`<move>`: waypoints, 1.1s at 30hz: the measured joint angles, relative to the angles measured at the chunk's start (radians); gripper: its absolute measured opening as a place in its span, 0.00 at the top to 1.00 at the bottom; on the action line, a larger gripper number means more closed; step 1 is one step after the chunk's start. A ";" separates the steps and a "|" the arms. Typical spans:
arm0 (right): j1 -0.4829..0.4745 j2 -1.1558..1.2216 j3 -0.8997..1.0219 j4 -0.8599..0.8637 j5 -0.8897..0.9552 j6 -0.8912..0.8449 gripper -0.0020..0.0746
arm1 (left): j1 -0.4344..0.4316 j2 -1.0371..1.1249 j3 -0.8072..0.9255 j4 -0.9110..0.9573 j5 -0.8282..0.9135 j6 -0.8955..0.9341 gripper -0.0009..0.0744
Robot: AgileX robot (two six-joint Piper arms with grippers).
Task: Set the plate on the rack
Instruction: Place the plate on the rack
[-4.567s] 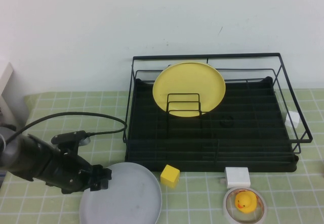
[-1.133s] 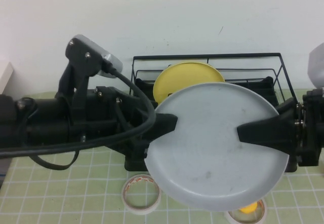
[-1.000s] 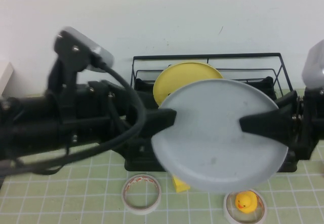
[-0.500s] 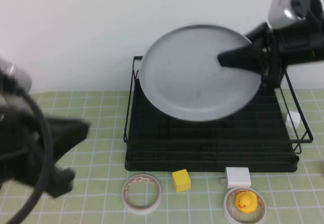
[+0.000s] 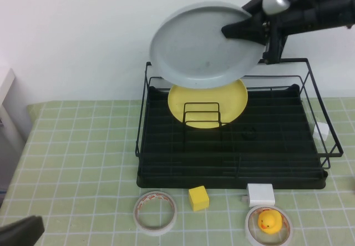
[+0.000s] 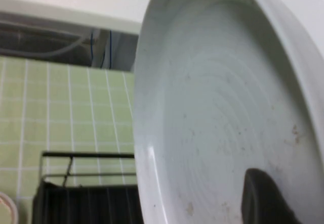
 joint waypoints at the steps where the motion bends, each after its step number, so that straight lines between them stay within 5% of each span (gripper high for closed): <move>1: 0.000 0.024 -0.012 0.000 -0.005 -0.005 0.79 | 0.000 -0.029 0.020 0.000 -0.013 -0.020 0.99; 16: 0.000 0.316 -0.060 0.111 -0.199 -0.292 0.79 | 0.000 -0.276 0.082 0.000 -0.036 -0.282 0.99; 33: 0.015 0.370 -0.062 0.169 -0.218 -0.275 0.75 | 0.000 -0.276 0.084 0.015 -0.070 -0.295 0.99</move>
